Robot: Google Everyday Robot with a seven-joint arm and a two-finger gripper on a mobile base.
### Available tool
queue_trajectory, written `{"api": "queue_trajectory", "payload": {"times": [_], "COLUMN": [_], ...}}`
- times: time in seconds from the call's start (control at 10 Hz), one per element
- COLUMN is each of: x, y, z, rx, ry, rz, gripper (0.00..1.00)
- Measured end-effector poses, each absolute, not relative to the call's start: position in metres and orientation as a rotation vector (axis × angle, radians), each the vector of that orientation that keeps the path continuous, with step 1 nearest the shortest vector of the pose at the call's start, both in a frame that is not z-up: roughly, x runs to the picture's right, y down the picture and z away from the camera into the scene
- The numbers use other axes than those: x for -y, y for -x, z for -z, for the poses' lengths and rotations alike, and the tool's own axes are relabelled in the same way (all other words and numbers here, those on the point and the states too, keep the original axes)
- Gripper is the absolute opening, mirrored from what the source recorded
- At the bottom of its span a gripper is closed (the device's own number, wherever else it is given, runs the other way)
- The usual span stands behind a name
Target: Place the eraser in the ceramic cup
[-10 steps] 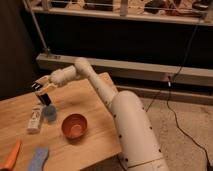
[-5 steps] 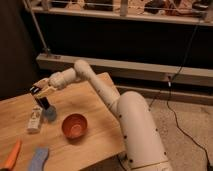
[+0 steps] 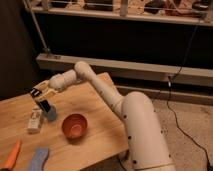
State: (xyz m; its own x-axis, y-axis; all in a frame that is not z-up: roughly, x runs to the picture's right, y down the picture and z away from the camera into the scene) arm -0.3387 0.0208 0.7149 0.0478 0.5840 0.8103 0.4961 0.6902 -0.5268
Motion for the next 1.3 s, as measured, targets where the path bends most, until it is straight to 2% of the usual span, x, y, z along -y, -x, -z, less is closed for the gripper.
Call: {"api": "queue_trajectory", "payload": {"times": [1.3], "x": [-0.038], "y": [0.332], "z": [-0.744], "rx": [1.592], "ry": [0.903], "rz": [-0.067], "gripper": [0.0]}}
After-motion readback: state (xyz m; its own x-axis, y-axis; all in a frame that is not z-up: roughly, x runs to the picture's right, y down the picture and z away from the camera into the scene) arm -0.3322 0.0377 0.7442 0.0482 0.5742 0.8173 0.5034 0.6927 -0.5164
